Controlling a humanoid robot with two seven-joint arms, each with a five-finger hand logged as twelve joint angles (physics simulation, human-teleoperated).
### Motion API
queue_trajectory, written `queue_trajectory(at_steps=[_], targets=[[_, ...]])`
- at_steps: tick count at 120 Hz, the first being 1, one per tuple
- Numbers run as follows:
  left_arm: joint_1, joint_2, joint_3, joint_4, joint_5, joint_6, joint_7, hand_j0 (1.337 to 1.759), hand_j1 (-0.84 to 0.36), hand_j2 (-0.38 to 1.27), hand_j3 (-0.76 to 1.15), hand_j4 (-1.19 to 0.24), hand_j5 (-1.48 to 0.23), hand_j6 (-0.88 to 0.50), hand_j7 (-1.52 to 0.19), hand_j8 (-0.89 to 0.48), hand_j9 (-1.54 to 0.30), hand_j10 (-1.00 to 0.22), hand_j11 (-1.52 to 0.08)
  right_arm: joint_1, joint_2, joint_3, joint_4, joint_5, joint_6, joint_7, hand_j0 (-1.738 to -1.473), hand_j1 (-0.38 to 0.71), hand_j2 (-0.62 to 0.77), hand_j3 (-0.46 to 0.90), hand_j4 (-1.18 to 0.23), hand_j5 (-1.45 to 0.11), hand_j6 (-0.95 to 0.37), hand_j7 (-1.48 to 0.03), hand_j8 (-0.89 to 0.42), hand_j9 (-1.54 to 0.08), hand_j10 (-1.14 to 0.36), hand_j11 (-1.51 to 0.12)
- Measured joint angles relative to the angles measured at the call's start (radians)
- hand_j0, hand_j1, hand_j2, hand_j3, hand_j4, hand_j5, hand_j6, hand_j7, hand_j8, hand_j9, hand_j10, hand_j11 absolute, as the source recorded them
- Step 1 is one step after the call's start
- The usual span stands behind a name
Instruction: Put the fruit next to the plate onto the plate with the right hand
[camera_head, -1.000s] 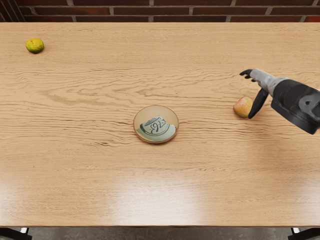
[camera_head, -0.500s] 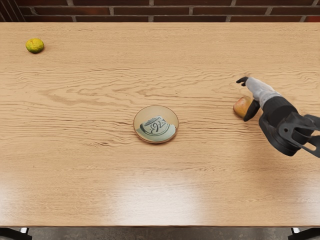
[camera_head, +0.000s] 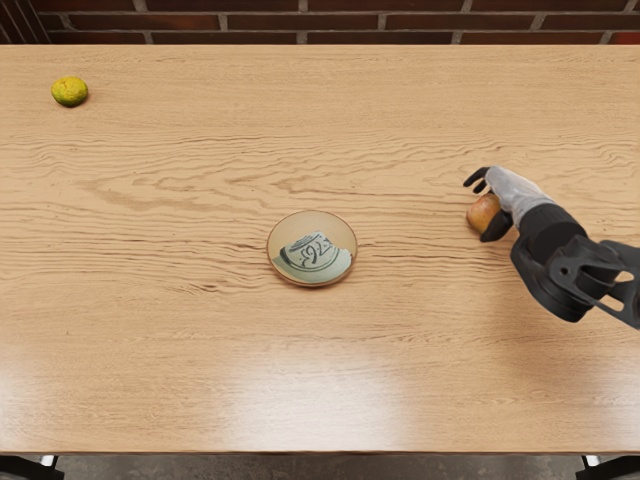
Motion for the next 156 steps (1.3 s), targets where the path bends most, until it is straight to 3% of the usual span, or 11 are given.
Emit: queue_trajectory(at_steps=[17, 47, 61, 96, 156], targets=[[0.0, 0.0, 0.0, -0.001, 0.0, 0.0, 0.0, 1.658, 0.07, 0.05, 0.0, -0.23, -0.3, -0.23, -0.3, -0.23, -0.3, -0.23, -0.3, 0.0, 0.015, 0.001, 0.0, -0.001, 0.0, 0.0, -1.658, 0.15, -0.07, 0.0, -0.43, -0.53, -0.43, -0.54, -0.4, -0.54, -0.38, -0.55], [0.0, 0.0, 0.0, -0.002, 0.0, 0.0, 0.0, 1.658, 0.07, 0.05, 0.0, -0.23, -0.3, -0.23, -0.3, -0.23, -0.3, -0.23, -0.3, -0.009, 0.022, 0.002, 0.001, -0.006, -0.001, -0.002, -1.654, 0.2, -0.12, 0.0, -0.51, -0.57, -0.49, -0.61, -0.29, -0.61, -0.3, -0.62], [0.0, 0.0, 0.0, -0.002, 0.0, 0.0, 0.0, 1.658, 0.07, 0.05, 0.0, -0.23, -0.3, -0.23, -0.3, -0.23, -0.3, -0.23, -0.3, -0.009, 0.022, 0.005, 0.002, 0.002, -0.001, -0.001, -1.654, 0.22, -0.07, 0.0, -0.54, -0.59, -0.51, -0.63, -0.27, -0.64, -0.29, -0.65], [0.0, 0.0, 0.0, -0.002, 0.0, 0.0, 0.0, 1.658, 0.07, 0.05, 0.0, -0.23, -0.3, -0.23, -0.3, -0.23, -0.3, -0.23, -0.3, 0.015, 0.021, 0.014, 0.016, 0.032, 0.007, 0.0, -1.656, 0.19, 0.15, 0.0, -0.56, -0.7, -0.56, -0.71, -0.38, -0.72, -0.41, -0.72], [0.0, 0.0, 0.0, -0.001, -0.001, 0.001, 0.0, 1.658, 0.07, 0.05, 0.0, -0.23, -0.3, -0.23, -0.3, -0.23, -0.3, -0.23, -0.3, 0.091, 0.061, 0.015, 0.082, 0.08, 0.01, 0.0, -1.656, 0.18, 0.19, 0.0, -0.57, -0.78, -0.59, -0.76, -0.38, -0.77, -0.41, -0.77]])
